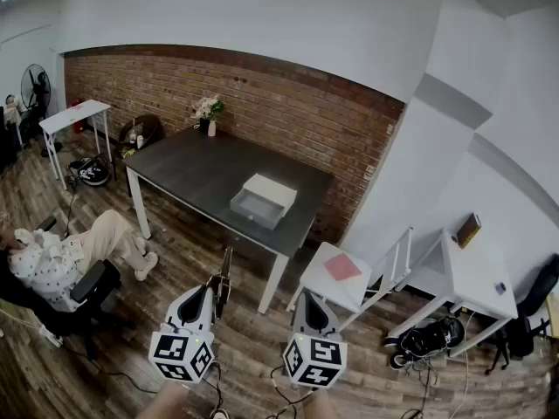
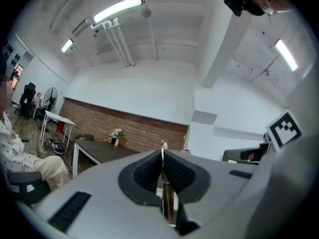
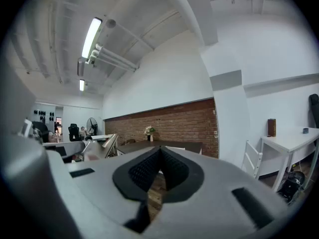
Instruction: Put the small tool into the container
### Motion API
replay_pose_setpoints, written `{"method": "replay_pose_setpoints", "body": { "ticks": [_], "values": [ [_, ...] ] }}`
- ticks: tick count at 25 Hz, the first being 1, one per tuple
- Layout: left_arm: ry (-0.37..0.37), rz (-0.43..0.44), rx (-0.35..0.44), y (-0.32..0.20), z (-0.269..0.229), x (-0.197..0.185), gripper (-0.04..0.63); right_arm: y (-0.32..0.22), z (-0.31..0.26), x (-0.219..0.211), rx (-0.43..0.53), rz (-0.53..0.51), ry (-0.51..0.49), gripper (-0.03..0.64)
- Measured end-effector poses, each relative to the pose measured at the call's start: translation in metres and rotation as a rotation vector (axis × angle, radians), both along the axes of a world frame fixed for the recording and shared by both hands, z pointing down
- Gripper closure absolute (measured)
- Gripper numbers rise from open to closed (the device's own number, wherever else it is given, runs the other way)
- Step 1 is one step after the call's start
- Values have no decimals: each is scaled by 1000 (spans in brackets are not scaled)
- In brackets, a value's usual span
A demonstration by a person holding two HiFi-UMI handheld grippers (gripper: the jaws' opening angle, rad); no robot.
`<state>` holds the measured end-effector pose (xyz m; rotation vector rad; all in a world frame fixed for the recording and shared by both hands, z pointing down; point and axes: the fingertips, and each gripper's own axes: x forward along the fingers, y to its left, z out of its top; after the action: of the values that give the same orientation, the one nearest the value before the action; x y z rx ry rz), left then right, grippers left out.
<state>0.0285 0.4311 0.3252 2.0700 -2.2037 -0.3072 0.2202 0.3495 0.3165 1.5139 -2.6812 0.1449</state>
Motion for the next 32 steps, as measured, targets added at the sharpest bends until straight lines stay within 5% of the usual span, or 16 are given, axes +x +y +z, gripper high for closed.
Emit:
{"method": "replay_pose_setpoints", "body": {
  "ticks": [20, 32],
  "values": [
    [28, 32, -44, -19, 29, -46, 584, -10, 32, -27, -87, 49, 33, 614],
    [29, 7, -44, -103, 37, -64, 584, -99, 37, -46, -74, 40, 20, 614]
  ]
}}
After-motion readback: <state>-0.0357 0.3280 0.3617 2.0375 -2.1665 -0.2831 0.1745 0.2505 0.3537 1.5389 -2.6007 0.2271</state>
